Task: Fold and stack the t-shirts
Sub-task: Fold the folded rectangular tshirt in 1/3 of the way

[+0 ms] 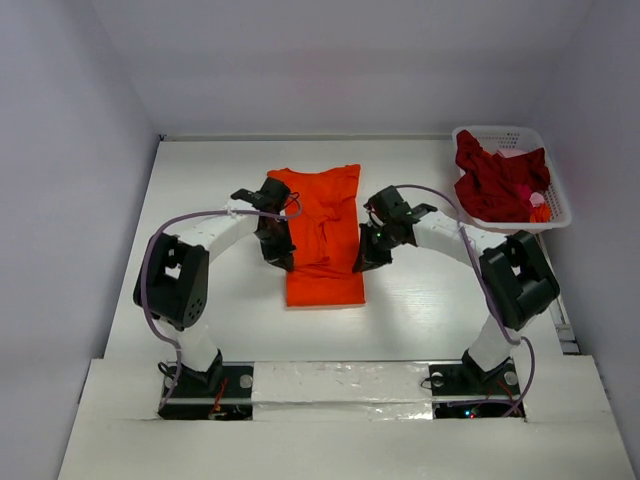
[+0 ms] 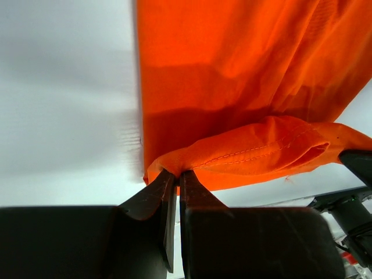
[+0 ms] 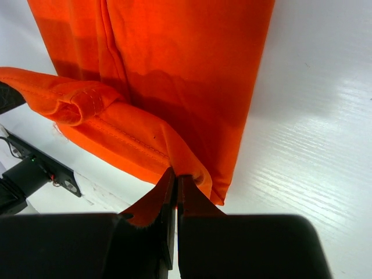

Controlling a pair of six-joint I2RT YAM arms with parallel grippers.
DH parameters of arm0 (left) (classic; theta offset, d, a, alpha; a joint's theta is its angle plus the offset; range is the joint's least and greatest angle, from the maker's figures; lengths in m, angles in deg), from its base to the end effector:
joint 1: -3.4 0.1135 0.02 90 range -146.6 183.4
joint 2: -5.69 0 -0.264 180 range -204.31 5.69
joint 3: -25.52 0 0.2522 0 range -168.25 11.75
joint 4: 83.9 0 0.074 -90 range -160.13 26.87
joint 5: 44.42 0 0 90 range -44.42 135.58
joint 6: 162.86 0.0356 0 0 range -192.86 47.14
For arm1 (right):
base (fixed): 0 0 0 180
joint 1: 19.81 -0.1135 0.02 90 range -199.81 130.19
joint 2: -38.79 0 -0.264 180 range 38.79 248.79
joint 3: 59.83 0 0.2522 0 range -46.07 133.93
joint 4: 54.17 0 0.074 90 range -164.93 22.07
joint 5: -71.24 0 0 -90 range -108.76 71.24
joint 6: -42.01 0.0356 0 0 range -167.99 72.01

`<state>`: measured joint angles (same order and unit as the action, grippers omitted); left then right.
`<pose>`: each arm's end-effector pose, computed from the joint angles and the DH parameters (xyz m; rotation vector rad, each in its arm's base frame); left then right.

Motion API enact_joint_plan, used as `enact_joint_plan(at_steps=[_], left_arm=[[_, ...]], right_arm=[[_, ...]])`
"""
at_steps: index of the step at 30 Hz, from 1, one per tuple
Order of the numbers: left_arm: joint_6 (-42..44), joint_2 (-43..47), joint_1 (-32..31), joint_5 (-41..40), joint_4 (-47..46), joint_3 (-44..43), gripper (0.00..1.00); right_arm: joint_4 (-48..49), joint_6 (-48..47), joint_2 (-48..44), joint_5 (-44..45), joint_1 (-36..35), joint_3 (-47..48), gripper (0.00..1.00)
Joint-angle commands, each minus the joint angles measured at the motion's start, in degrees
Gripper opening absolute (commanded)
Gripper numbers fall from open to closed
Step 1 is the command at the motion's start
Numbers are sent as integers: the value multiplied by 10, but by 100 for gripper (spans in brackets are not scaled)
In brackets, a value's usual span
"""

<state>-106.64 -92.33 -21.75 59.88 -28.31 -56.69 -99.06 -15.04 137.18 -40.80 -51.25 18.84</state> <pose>0.2987 -0.1499 0.2034 -0.1604 2.9264 -0.5560 0.2847 0.1897 0.1929 -0.0877 2.8601 0.8142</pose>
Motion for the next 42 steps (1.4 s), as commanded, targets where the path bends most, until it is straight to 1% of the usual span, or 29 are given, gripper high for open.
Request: enact_joint_plan(at_steps=[1,17,27,42], left_arm=[[15,-6,6,-9,4,-33,0],[26,-49,12,-8,-3,-59,0],[31,-53,17,-4,26,-110,0],[42,-95,33,-15,2,-106,0]], right_arm=[[2,-7,14,-2,5,28,0],[24,10,53,-5,10,42,0],[11,7,48,2,16,66,0],[-2,5,105,9,32,133,0]])
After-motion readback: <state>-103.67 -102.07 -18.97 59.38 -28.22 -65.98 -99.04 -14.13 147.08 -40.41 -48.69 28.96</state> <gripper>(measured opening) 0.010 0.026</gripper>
